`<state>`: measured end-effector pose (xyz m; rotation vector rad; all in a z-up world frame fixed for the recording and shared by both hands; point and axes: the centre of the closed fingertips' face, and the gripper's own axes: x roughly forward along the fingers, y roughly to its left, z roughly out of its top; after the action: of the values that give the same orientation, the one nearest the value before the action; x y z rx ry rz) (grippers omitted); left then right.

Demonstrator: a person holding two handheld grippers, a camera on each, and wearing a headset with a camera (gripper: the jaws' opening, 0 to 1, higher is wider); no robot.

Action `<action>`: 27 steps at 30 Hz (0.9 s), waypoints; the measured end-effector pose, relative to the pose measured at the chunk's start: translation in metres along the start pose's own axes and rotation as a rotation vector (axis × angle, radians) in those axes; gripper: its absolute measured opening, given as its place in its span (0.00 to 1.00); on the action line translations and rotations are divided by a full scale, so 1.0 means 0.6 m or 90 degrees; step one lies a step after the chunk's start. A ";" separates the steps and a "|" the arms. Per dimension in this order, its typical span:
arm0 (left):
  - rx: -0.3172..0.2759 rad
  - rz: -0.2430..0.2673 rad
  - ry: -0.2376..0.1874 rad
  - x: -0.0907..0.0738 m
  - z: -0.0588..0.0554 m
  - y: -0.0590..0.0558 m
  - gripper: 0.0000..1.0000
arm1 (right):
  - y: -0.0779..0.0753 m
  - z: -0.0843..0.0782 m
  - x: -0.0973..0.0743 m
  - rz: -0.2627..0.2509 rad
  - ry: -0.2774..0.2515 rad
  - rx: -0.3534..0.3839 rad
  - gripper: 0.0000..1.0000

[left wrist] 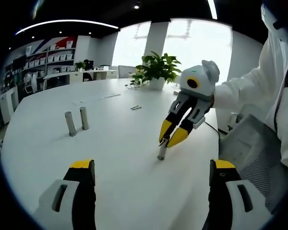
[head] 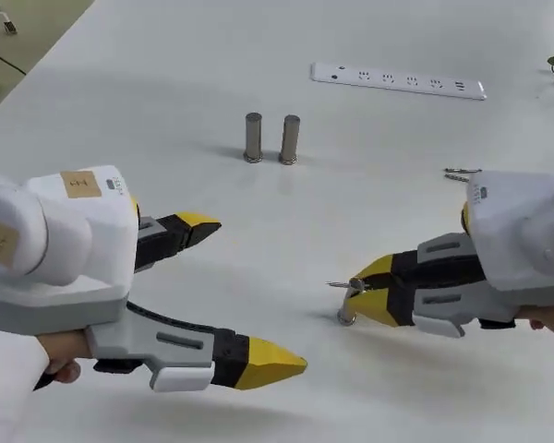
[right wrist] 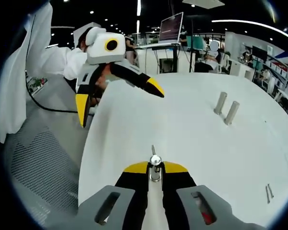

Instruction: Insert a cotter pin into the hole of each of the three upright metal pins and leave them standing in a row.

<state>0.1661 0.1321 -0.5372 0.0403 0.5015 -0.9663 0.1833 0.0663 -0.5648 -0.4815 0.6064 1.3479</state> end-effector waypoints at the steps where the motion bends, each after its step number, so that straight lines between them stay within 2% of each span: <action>1: 0.000 0.003 0.000 -0.001 0.000 0.002 0.99 | -0.005 0.004 0.003 -0.006 0.002 -0.008 0.04; 2: 0.000 0.005 0.000 -0.003 -0.001 0.004 0.99 | -0.010 0.009 0.007 -0.009 0.004 -0.026 0.04; 6: -0.003 0.015 -0.005 -0.011 -0.001 0.011 0.99 | -0.022 0.027 0.022 -0.005 -0.001 -0.034 0.04; 13: -0.012 0.034 -0.011 -0.024 -0.004 0.028 0.99 | -0.069 0.070 0.060 -0.020 -0.020 -0.057 0.03; 20: -0.019 0.045 -0.013 -0.032 -0.007 0.037 0.98 | -0.097 0.102 0.087 -0.026 -0.022 -0.071 0.04; 27: -0.014 0.056 -0.003 -0.035 -0.014 0.047 0.98 | -0.114 0.103 0.101 -0.030 -0.012 -0.063 0.04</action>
<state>0.1754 0.1667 -0.5413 0.0393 0.5022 -0.8740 0.2655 0.1401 -0.5594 -0.5594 0.5122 1.3406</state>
